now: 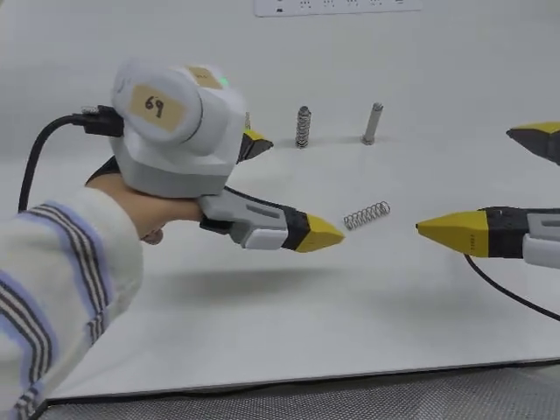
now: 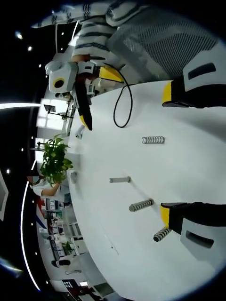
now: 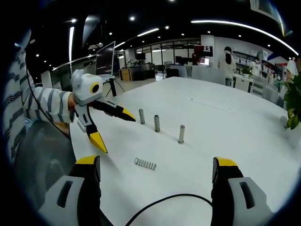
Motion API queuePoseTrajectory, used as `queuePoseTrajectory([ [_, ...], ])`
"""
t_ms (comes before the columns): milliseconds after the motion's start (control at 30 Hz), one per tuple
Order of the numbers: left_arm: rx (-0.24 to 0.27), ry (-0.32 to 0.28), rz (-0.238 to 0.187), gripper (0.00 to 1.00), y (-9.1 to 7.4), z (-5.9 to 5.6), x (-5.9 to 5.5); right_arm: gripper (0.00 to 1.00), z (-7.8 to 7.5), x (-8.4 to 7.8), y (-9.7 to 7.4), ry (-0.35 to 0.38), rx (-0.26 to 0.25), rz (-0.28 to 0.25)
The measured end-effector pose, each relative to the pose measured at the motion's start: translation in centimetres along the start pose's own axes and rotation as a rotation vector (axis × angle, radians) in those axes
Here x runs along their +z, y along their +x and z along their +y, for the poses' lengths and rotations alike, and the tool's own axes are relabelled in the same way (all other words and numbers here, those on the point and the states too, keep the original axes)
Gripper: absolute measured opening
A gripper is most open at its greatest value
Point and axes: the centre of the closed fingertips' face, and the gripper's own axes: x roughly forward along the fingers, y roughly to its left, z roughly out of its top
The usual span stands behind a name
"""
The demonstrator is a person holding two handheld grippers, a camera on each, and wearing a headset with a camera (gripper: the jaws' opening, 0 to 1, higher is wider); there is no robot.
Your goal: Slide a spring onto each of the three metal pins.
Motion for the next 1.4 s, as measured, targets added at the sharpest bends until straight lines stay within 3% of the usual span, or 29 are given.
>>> queuePoseTrajectory([
  [233, -0.018, 0.002, 0.030, 0.78, 1.1, -0.3, -0.7, 0.99, 0.0, -0.4, -0.1, 0.005, -0.010, 0.019],
  [733, -0.067, 0.015, 0.044, 0.68, 3.8, -1.9, -1.3, 0.98, 0.0, -0.5, -0.5, 0.005, -0.028, 0.025],
  [1400, -0.102, 0.084, 0.062, 0.35, 5.0, -3.1, -1.7, 0.94, 0.8, -0.5, -0.4, 0.022, -0.018, 0.007],
])
